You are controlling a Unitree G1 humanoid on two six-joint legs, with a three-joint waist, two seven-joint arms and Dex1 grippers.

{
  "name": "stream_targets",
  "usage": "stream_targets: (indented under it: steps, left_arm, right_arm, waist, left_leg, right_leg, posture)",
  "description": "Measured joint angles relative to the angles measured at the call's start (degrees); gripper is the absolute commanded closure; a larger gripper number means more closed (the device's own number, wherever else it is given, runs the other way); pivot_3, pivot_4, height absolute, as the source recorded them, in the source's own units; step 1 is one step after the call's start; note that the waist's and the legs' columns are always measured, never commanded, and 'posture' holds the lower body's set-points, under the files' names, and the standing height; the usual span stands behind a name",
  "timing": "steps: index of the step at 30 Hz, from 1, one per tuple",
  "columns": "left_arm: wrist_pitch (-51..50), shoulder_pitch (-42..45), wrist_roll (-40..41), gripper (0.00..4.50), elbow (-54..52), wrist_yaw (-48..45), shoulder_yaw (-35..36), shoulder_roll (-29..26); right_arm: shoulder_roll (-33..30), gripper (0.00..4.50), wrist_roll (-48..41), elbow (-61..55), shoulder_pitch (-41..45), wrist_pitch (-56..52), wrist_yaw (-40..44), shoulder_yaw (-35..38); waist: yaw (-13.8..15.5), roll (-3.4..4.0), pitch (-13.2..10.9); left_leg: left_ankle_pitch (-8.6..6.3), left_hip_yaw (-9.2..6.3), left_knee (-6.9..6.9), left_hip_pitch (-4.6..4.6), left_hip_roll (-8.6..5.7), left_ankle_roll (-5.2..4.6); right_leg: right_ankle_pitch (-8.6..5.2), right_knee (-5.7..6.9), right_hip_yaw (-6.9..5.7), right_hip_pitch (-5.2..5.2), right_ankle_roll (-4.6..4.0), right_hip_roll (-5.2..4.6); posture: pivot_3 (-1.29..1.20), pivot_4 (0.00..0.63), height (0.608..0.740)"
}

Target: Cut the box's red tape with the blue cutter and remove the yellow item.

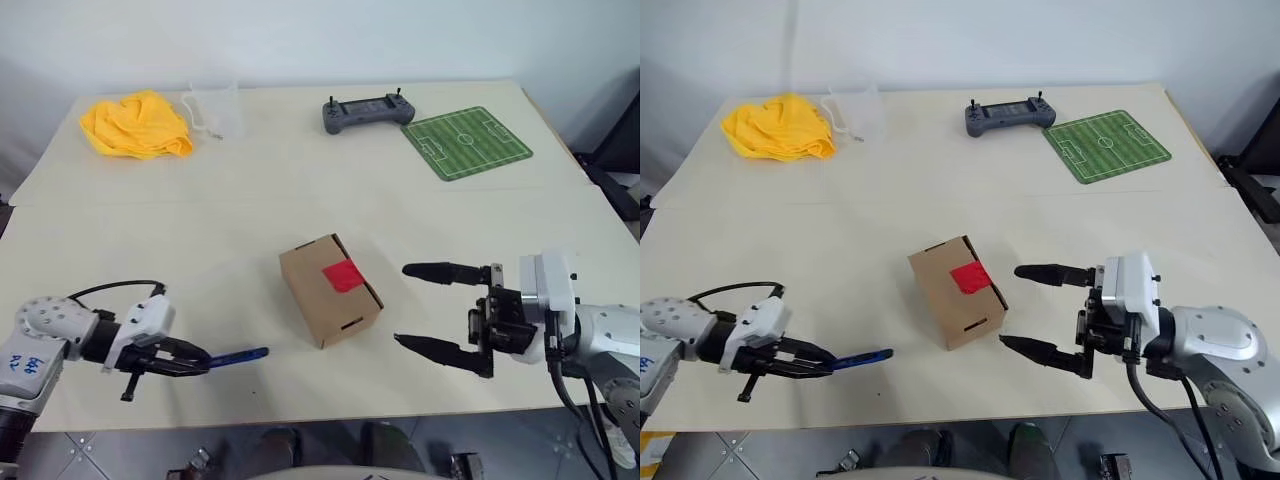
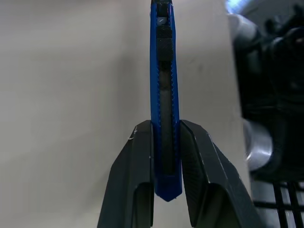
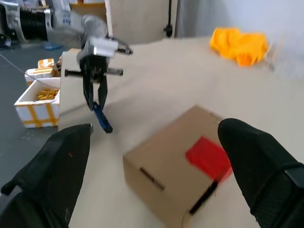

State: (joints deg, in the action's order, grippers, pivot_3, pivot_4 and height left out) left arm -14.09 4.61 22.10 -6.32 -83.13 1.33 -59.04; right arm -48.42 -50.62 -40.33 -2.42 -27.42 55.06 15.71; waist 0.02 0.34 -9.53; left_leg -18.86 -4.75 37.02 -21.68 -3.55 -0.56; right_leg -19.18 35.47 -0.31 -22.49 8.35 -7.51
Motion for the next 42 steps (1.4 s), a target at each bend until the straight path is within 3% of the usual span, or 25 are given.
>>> stream_targets:
  steps: [3,12,20,26,35,42]
  left_arm:
    - [-4.95,3.13,-2.56,4.04,-10.41,5.28,-7.02,4.21]
    - [-26.0,10.95,-4.41,4.04,-26.13,20.81,-20.16,15.09]
    - [-40.58,15.73,-4.52,4.04,-30.47,28.88,-25.26,17.36]
    - [-42.72,17.72,-4.38,4.04,-31.01,29.68,-26.84,15.68]
    - [-44.04,21.99,-4.2,4.04,-28.63,29.29,-29.51,16.69]
    - [-46.29,24.64,-4.01,4.04,-27.09,29.18,-31.32,17.74]
  right_arm:
    - [-1.42,0.0,-1.09,-4.69,-7.26,-2.85,-1.49,1.49]
    - [-3.52,0.0,0.0,-12.75,-19.66,-6.73,-6.07,4.62]
    - [-6.17,2.48,5.77,-15.66,-22.53,-11.25,-11.31,1.4]
    - [-7.57,4.45,13.67,-13.35,-15.49,-12.95,-14.86,-7.73]
    - [-7.62,4.48,20.41,-6.39,-3.08,-15.09,-14.65,-19.06]
    - [-7.35,4.48,25.2,-5.83,0.97,-13.64,-12.51,-25.57]
  waist:
    - [0.32,-0.02,-0.03]
    - [1.34,-0.67,-0.48]
    - [1.7,-0.69,-0.56]
    - [1.5,-0.67,-0.57]
    - [1.58,-0.65,-0.62]
    - [1.52,-0.64,-0.62]
  left_leg:
    - [-0.09,-0.01,0.1,-0.06,-0.14,-0.13]
    - [0.07,0.18,0.94,0.05,-0.28,-0.25]
    - [0.17,-0.23,0.89,0.26,-0.24,-0.1]
    - [0.19,-0.32,0.81,0.24,-0.25,-0.04]
    - [0.2,-0.5,0.86,0.12,-0.43,-0.09]
    - [0.21,-0.58,0.88,0.11,-0.47,-0.09]
  right_leg:
    - [0.0,0.05,-0.48,0.03,0.0,0.04]
    - [0.11,-0.16,-0.53,0.53,0.26,0.05]
    - [0.13,-0.38,-0.34,0.92,0.29,0.07]
    - [0.11,-0.38,-0.47,0.88,0.25,0.11]
    - [0.1,-0.42,-0.73,0.9,0.25,0.03]
    - [0.11,-0.38,-0.85,0.89,0.25,0.04]
  posture:
    - [0.0,0.15,0.74]
    - [0.0,0.15,0.74]
    - [0.0,0.15,0.74]
    - [0.0,0.15,0.74]
    - [0.0,0.15,0.74]
    - [0.0,0.15,0.74]
